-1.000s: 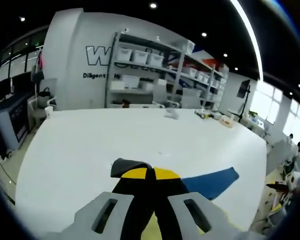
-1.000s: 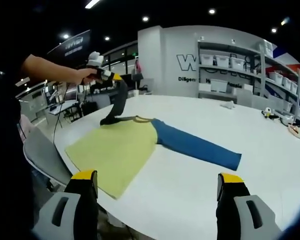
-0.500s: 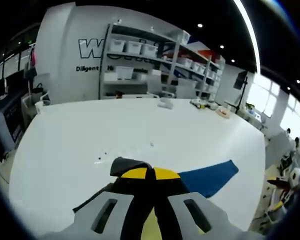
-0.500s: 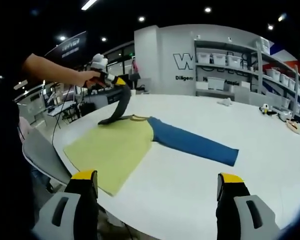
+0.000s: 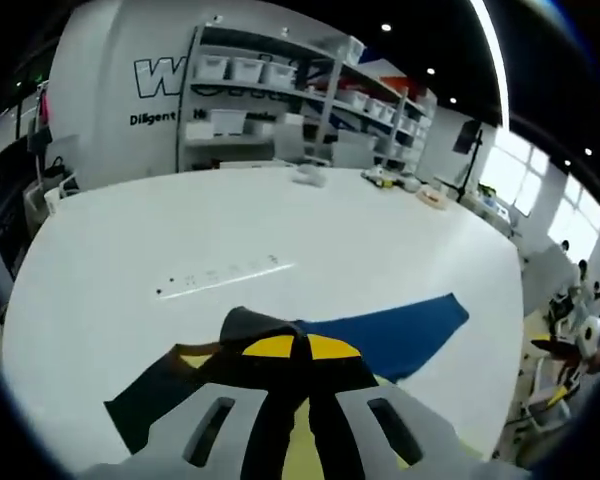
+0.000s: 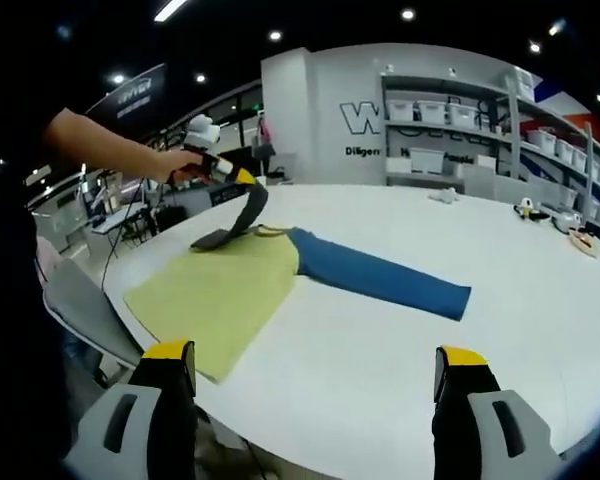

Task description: Fold the garment on the visible template until the final outline fits inside the template.

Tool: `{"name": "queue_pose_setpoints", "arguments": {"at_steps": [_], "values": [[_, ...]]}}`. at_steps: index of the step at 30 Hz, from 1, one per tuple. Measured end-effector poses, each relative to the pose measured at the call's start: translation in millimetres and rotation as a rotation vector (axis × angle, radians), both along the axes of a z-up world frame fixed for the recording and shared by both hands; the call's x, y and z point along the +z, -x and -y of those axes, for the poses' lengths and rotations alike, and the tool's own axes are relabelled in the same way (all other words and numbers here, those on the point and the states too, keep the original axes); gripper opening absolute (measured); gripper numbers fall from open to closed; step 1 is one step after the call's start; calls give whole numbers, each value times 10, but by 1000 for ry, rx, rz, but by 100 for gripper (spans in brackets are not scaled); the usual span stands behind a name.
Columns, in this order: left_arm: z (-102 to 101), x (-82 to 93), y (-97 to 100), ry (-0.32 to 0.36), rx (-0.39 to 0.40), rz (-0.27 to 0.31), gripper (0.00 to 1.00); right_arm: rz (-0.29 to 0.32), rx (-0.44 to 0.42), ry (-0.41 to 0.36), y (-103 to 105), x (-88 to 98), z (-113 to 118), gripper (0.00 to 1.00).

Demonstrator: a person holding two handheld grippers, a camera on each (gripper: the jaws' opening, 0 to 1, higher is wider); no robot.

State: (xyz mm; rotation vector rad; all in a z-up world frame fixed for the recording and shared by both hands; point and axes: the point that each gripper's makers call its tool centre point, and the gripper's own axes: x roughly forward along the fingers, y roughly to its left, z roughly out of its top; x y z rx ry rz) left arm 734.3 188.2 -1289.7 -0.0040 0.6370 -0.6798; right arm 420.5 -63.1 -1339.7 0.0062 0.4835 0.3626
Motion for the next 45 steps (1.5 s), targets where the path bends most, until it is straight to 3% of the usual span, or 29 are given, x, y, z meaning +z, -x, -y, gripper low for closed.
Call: {"name": "queue_pose_setpoints", "arguments": {"at_steps": [16,24,38,43,45], "values": [[433,-574,237,-76,-100,-63,0,-23,-13,-10,83,-86,141,98],[588,-757,321,-105,-135,-73,0,-28,-34,-11,92,-99,325,98],[711,-1061,440,-156,-198,-106,0,-46,-38,-26,85,-176,370,98],[814,-1111,577,-129,-287,-128,2,-51,-40,-26,76,-186,379,98],[867,-1097,639,-133,-361,-93,4,-51,-39,-29,63,-184,370,98]]}}
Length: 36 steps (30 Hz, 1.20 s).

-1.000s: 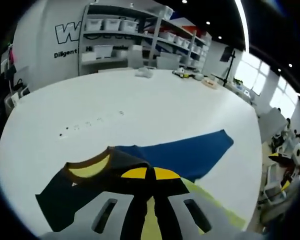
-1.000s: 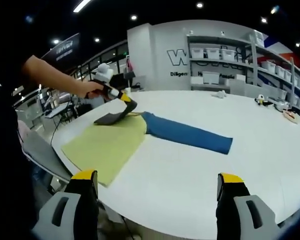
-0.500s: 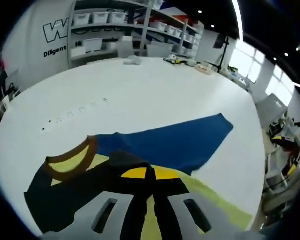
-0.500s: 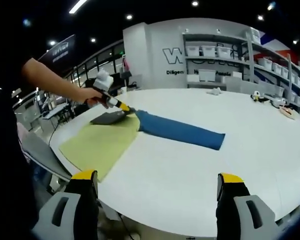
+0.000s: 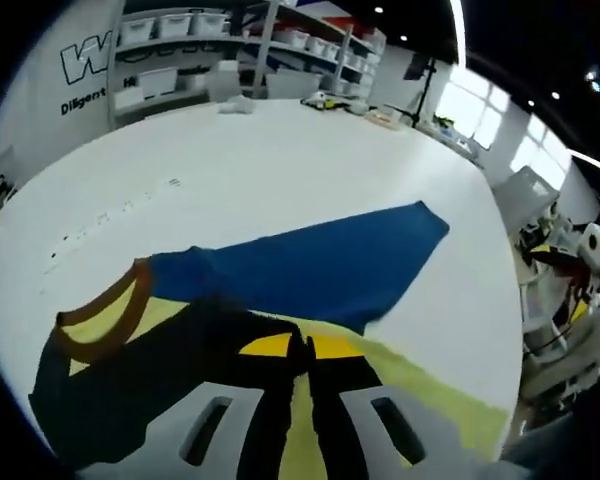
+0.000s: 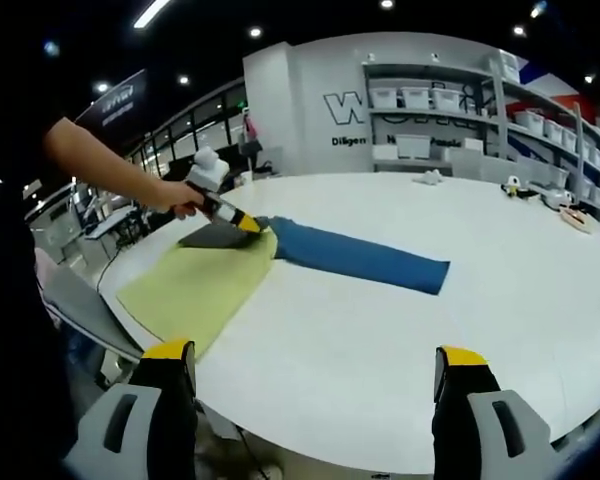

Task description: Fold the garment on the visible template until the final outline fits inside the template.

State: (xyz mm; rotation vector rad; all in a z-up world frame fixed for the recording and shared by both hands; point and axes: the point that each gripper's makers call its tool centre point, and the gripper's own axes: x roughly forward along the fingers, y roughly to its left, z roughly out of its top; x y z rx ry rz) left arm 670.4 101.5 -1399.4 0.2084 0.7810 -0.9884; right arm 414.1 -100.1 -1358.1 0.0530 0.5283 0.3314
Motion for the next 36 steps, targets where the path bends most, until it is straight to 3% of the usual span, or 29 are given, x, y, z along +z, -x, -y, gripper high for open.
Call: {"name": "queue_pose_setpoints", "arguments": {"at_steps": [2,4,13,18,22,27,30,32,36], "values": [[-13,-14,12,-30,-29,34,11,-2,1,1,-14,-6,-11,98],[-14,-20,43,-29,-28,30,18,-1,3,-2,-32,-5,-30,98],[-217,41,26,-51,-38,60,24,17,15,-13,-182,20,-137,98],[-304,121,-12,-55,-26,100,43,36,26,-23,-303,74,-170,99],[-334,200,-53,-33,-32,153,52,61,22,-28,-432,143,-135,94],[-394,214,-83,-28,-26,185,89,84,-3,-17,-689,215,-49,91],[-462,226,-46,-36,-38,193,92,76,-21,-12,-845,203,18,86],[-500,224,-32,-30,-38,189,99,74,-28,-12,-921,199,48,86],[-574,235,18,-34,-48,185,99,70,-57,-3,-1097,190,144,83]]}}
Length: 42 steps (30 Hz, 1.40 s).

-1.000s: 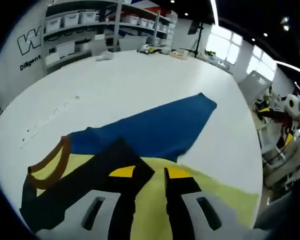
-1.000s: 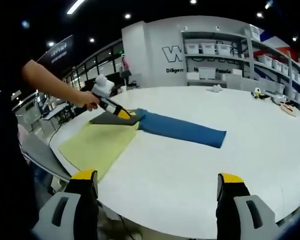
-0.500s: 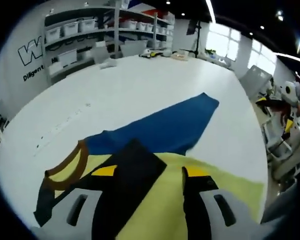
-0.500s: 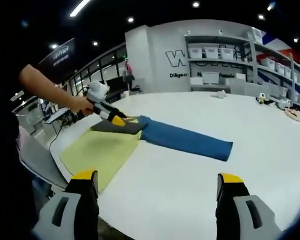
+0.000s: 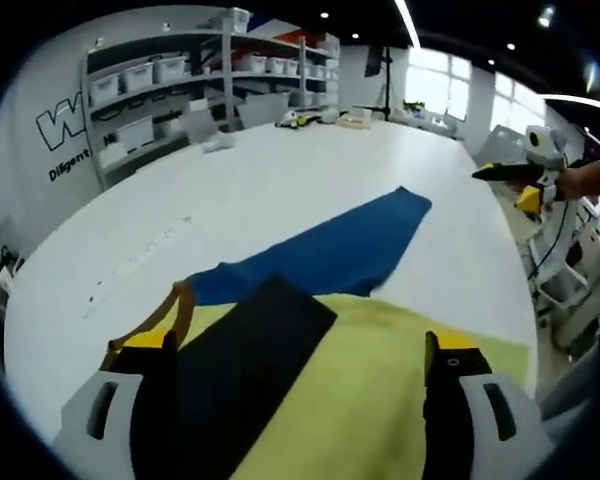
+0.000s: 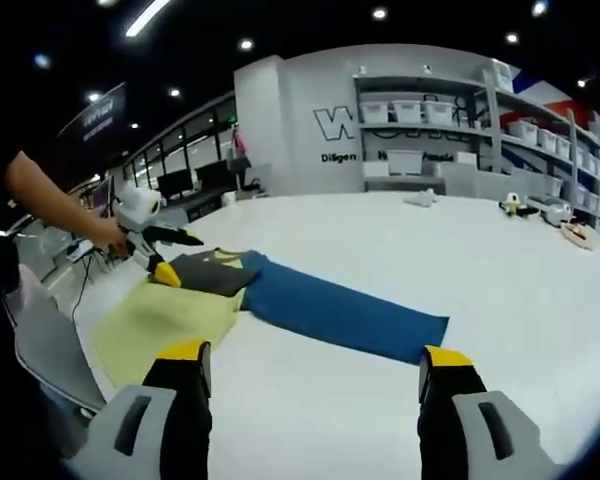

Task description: Fold the garment on the visible template until the final outline fits inside the template.

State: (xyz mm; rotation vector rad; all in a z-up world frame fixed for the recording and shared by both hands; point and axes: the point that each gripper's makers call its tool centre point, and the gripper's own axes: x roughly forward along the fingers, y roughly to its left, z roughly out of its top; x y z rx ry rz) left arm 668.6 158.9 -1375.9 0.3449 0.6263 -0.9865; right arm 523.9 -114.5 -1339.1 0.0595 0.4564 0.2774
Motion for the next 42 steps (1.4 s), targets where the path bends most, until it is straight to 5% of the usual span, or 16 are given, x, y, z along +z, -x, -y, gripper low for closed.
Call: {"name": "queue_pose_setpoints", "arguments": {"at_steps": [16,32,42], "values": [[-276,143,111,-14,5,-4,98,-31,-112,23,-415,-173,380,68],[-614,293,436,-28,-30,15,95,-168,-295,59,-709,-630,815,35],[-845,336,524,-27,4,7,94,-256,-337,71,-724,-919,889,34]]}}
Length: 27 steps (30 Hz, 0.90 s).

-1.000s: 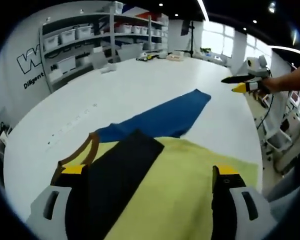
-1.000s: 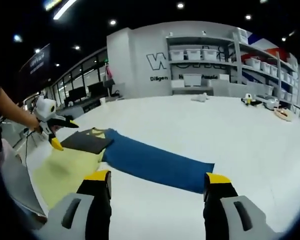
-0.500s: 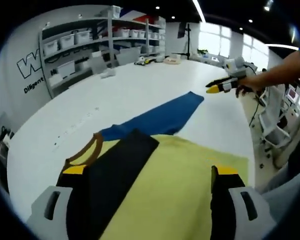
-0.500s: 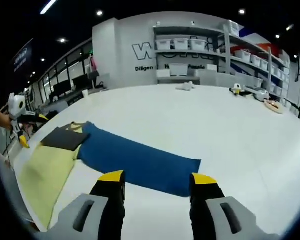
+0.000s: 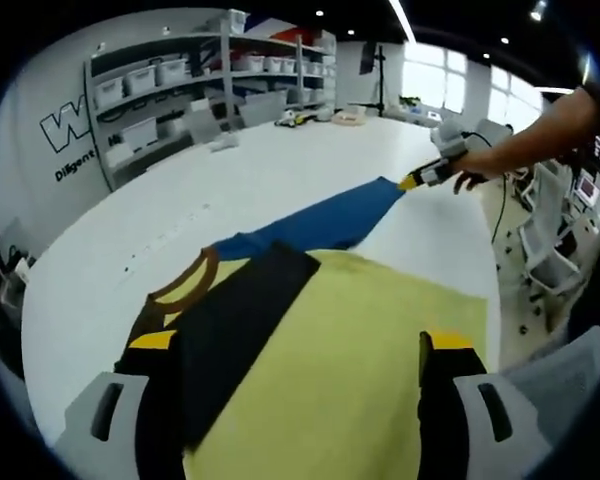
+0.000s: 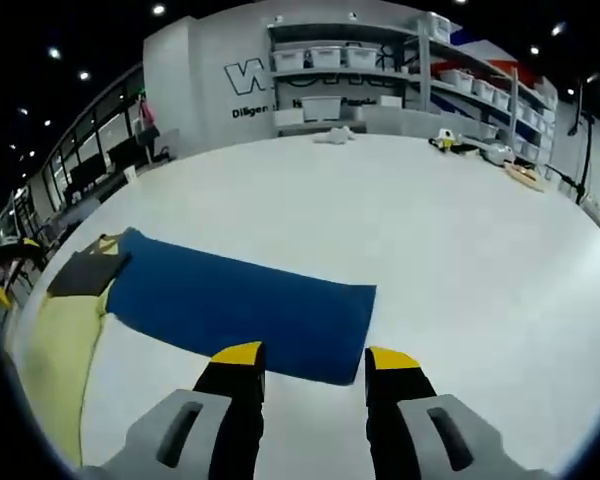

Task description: Fold the garment on the visible template until the final outline fits inside the template.

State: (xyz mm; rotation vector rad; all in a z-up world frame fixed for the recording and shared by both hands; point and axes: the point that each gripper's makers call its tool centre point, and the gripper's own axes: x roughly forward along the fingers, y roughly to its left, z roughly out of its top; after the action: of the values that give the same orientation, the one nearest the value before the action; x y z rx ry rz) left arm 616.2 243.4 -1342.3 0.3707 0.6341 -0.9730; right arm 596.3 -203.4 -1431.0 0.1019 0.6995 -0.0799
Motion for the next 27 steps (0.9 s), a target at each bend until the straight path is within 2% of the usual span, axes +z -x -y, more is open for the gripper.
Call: {"name": "queue_pose_setpoints", "arguments": {"at_steps": [6,7,8,9,13,18,21,22,26,27], "values": [[-144,-3,58,-12,9,-1,93,-50,-57,-8,42,-148,33,36],[-177,-2,63,-13,17,-5,93,-8,-67,8,-7,-94,40,35],[-196,1,62,-12,23,-7,93,-47,-67,-4,68,-103,-15,35],[-217,0,58,-12,27,-6,93,-33,-56,11,34,-68,-19,35],[-289,14,66,-16,39,-4,92,-43,10,88,34,-5,-125,26],[-377,19,105,-15,52,-7,91,-42,-19,76,51,16,-105,21],[-440,10,136,-15,60,-10,90,-51,-12,83,43,20,-81,0],[-457,7,145,-16,61,-10,90,-58,-11,88,52,11,-73,0],[-573,-7,174,-22,78,-13,90,-60,-33,16,56,1,-127,0],[-598,-4,176,-21,82,-14,90,-44,-32,24,63,33,-134,0]]}}
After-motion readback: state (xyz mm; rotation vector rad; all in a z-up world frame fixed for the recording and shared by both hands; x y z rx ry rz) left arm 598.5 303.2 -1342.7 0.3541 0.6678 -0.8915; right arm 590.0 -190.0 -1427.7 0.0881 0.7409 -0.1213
